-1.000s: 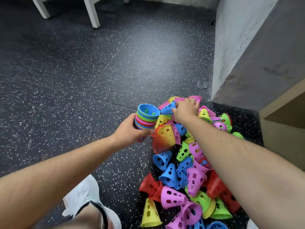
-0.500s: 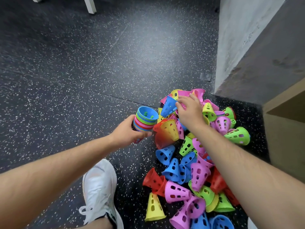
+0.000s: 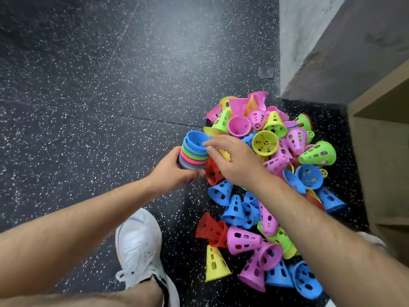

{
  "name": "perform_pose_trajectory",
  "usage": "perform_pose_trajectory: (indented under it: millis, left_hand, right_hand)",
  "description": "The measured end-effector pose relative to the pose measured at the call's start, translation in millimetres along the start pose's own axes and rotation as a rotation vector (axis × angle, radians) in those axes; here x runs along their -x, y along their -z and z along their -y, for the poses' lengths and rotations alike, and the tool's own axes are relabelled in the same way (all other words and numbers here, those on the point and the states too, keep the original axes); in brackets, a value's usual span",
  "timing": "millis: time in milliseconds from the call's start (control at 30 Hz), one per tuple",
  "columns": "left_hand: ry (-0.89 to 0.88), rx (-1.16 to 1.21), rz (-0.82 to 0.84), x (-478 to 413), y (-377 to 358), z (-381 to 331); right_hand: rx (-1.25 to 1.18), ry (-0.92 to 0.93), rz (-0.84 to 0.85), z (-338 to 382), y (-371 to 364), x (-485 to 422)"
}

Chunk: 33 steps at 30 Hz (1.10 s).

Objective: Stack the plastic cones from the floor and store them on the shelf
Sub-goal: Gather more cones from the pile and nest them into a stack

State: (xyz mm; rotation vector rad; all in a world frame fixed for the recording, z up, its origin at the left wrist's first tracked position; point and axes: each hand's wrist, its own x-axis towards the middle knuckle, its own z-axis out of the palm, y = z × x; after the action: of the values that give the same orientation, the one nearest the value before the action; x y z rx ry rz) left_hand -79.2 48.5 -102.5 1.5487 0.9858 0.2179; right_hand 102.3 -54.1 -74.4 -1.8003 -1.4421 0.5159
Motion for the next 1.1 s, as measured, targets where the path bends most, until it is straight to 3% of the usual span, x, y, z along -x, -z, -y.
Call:
perform_pose_trajectory:
  millis: [133,233,367,500,633,933,1100]
  left_hand:
    - [0.031,-0.024,0.031,-2,1,7]
    - [0.042,-0.042,0.011,-2,2,14]
    - [0.040,-0.064,0.023,-2,0,28]
    - [0.020,-0.063,0.022,1,-7,36]
    - [0.041,-0.055,0.026,7,-12,44]
    - [0.024,-0.072,0.014,16,-21,51]
    - [-0.003,-0.081,0.035,15,-23,56]
  right_hand:
    - [-0.036,-0.170,0.117,-8,-6,6]
    - [0.173,-0.178,0.079,-20,0,0]
    - [0.451,-0.207,0.237,-32,2,-9]
    - [0.547,-0.192,0.294,-31,-2,-12]
    - [0.417,-0.199,0.201,-25,3,-9]
    - [0.010,-0.165,-0.195,2,8,20]
    - [-0.060,-0.081,-0.226,11,-13,33]
